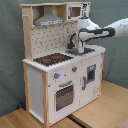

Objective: Play with the kitchen

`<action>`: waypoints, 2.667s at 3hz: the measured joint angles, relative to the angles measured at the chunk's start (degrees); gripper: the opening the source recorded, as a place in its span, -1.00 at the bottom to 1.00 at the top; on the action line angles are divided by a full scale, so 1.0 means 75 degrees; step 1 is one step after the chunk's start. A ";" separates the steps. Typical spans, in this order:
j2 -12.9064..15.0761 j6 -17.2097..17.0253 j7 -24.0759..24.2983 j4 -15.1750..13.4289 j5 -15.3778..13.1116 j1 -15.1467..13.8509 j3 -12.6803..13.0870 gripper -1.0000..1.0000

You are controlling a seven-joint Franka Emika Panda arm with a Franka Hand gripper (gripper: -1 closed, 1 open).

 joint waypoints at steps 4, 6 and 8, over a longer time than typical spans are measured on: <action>0.0040 -0.1226 0.0076 0.1607 -0.0044 -0.1266 0.1126 1.00; 0.0040 -0.2222 0.0040 0.2912 -0.0311 -0.1238 0.0812 1.00; 0.0033 -0.2754 -0.0023 0.3584 -0.1218 -0.0398 0.0809 1.00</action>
